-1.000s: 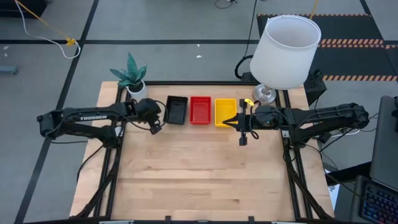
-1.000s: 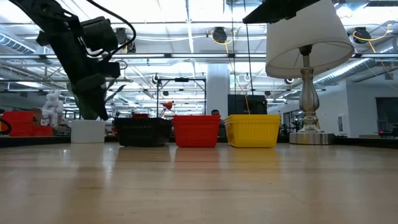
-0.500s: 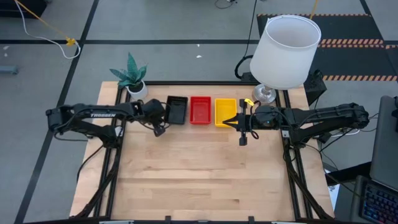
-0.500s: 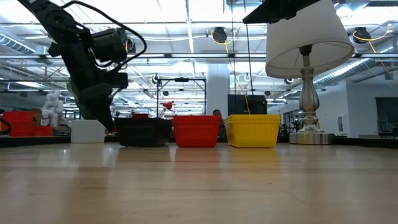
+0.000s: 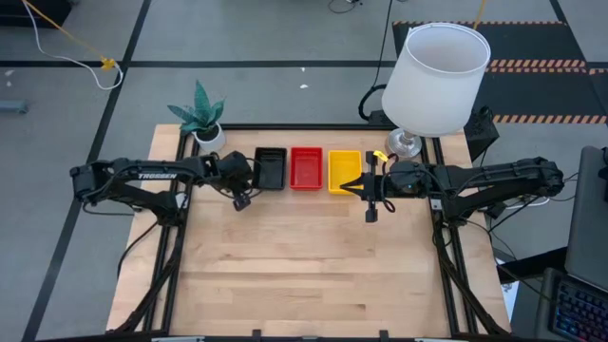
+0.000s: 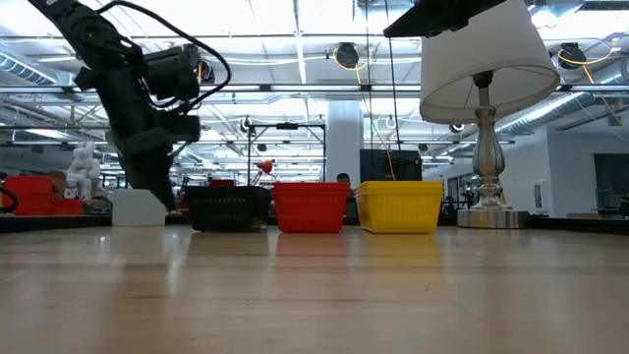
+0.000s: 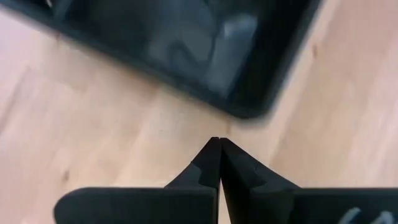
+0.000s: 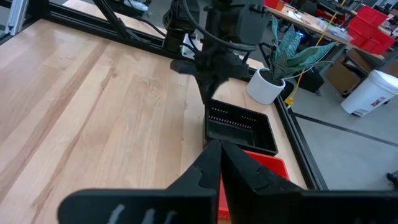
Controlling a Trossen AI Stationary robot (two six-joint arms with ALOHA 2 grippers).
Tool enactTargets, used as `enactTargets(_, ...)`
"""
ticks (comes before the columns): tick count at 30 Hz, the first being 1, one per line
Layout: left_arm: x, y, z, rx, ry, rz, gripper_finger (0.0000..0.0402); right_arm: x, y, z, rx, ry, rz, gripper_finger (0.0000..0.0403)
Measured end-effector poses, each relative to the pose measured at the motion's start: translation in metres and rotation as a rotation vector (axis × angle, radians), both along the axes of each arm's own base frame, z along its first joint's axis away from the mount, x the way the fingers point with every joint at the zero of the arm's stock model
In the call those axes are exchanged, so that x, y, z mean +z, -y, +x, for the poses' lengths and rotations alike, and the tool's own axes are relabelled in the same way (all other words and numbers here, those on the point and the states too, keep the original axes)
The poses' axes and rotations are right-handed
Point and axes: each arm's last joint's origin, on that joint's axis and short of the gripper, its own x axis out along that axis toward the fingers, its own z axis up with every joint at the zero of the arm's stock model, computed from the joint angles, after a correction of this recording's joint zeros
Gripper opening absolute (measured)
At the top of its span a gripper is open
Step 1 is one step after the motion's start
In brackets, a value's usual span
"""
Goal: Stack baskets by color
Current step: Stack the bottom black bin on the stacked black bins, then return to Home Position
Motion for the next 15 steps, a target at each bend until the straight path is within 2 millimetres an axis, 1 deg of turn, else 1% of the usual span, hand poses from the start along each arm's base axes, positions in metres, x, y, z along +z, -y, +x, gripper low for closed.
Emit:
enactTargets(3, 0.007, 0.005, -0.011, -0.021, -0.063, -0.038, 0.0007, 0.000, 0.000, 0.000, 0.002, -0.001, -0.007, 0.0004)
enactTargets(5, 0.017, 0.009, -0.017, -0.019, -0.082, -0.052, 0.0007, 0.000, 0.000, 0.000, 0.005, -0.001, -0.012, 0.0004)
enactTargets(7, 0.032, 0.013, -0.022, -0.016, -0.046, -0.043, 0.0007, 0.001, 0.000, -0.001, 0.005, 0.002, -0.013, 0.0004)
enactTargets(10, 0.055, 0.024, -0.025, -0.059, 0.096, 0.008, 0.0007, 0.002, 0.000, -0.002, 0.004, 0.008, 0.005, 0.0004)
enactTargets(15, 0.094, 0.041, -0.023, -0.129, 0.446, 0.151, 0.0007, 0.005, -0.002, -0.004, 0.058, 0.031, 0.070, 0.0004)
